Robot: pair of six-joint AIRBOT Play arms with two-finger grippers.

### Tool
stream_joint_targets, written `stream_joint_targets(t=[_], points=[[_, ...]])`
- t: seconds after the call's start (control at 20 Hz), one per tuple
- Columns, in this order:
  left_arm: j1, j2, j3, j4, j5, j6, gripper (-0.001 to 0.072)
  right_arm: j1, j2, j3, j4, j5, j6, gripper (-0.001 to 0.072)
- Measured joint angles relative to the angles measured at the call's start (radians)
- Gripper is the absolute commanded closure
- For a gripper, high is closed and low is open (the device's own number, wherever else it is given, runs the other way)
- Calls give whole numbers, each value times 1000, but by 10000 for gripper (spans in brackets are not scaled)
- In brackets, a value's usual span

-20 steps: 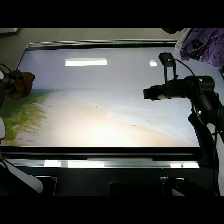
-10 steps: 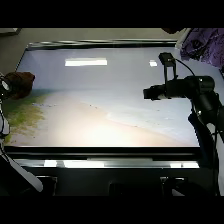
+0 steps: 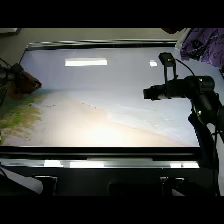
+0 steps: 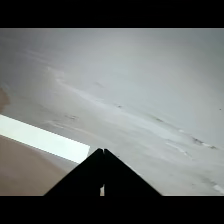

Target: Fold the clothes and pants, and hang the long-sleeved shirts on hangers.

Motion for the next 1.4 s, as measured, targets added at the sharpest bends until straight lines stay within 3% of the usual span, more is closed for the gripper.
stream_joint_targets(t=[0.2,0.4,0.55,0.65,0.7,0.75,0.85,0.9,1.0,1.35,1.4], points=[[-187,262,-149,-93,-140,-3,696,0,0,0,0,0,0,682],[-438,452,-304,-140,-231,-92,694,0,0,0,0,0,0,682],[-648,508,-446,-156,-234,-185,693,0,0,0,0,0,0,682],[-775,523,-560,-159,-162,-269,684,0,0,0,0,0,0,682],[-835,528,-624,-167,-112,-319,635,0,0,0,0,0,0,682],[-879,532,-681,-179,-55,-359,514,0,0,0,0,1,0,682],[-935,537,-778,-217,34,-416,129,0,0,0,0,1,0,682],[-942,541,-803,-232,59,-424,55,0,0,0,0,1,0,681],[-919,558,-823,-251,65,-404,27,0,0,0,1,3,0,681],[-571,717,-793,-272,-29,-160,32,0,1,0,10,16,7,673],[-521,734,-793,-272,-35,-129,32,0,1,-1,10,-13,14,582]])
